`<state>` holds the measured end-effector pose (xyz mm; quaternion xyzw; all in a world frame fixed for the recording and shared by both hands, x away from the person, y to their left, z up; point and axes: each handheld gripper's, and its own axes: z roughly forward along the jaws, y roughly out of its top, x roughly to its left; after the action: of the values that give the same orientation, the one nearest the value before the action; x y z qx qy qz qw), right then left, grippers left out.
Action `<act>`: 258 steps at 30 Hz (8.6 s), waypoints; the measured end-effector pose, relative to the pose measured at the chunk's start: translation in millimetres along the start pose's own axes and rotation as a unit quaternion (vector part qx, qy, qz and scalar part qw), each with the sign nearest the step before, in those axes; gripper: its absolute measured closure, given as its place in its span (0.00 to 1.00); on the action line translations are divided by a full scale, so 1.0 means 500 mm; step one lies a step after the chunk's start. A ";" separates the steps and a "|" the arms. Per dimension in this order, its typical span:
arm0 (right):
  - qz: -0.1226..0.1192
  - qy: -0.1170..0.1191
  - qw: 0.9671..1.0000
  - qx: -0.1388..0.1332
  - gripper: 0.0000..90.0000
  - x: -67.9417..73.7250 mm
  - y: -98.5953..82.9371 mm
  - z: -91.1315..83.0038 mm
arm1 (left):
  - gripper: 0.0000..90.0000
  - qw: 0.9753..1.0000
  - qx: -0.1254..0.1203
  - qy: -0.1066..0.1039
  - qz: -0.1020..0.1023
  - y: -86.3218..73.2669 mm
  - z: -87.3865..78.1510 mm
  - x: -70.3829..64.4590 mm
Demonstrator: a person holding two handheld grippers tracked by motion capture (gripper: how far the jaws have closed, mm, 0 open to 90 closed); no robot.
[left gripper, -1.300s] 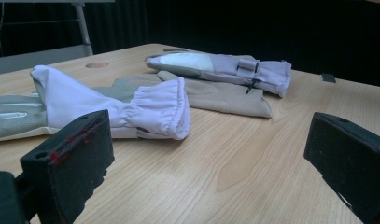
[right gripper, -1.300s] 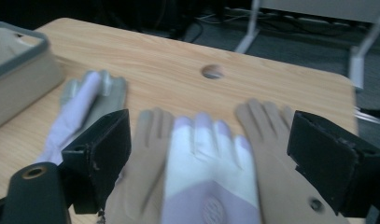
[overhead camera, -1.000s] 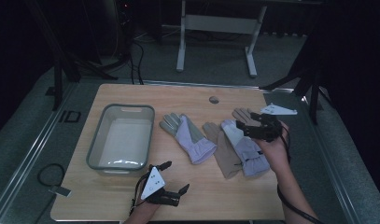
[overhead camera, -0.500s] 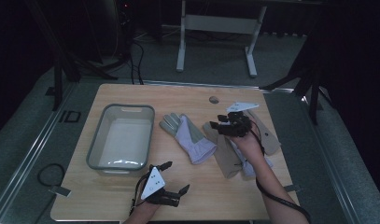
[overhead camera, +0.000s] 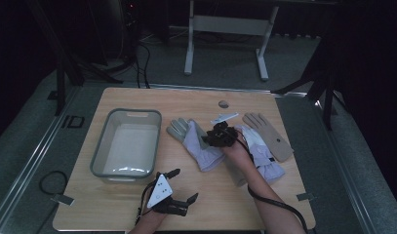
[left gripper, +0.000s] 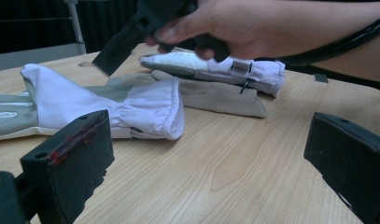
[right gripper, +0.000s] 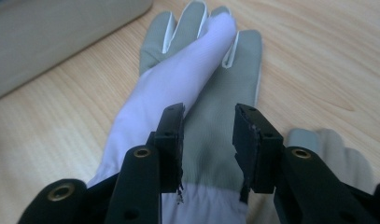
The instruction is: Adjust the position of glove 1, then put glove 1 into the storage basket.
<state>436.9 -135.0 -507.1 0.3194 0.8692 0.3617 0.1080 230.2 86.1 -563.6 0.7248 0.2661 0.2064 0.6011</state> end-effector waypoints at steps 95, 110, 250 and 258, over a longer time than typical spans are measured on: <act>0.066 -0.138 0.986 -0.068 0.67 -0.062 -0.137 -0.251 | 0.01 1.000 0.000 0.001 -0.004 0.000 0.000 0.001; 0.052 -0.071 0.996 -0.013 0.69 -0.157 -0.242 -0.284 | 0.02 1.000 0.001 0.002 -0.005 0.000 0.000 0.001; 0.108 0.007 0.990 -0.089 0.64 0.024 -0.141 -0.202 | 0.44 0.986 0.147 0.059 -0.051 0.168 0.112 0.015; 0.172 0.016 0.984 -0.051 0.56 -0.001 -0.154 -0.142 | 0.45 0.969 0.226 0.080 -0.065 0.119 0.160 0.015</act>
<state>371.1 -216.1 -510.3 0.4519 0.7834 0.4242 0.0465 293.6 22.0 -520.9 0.8038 0.3998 0.1590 0.4108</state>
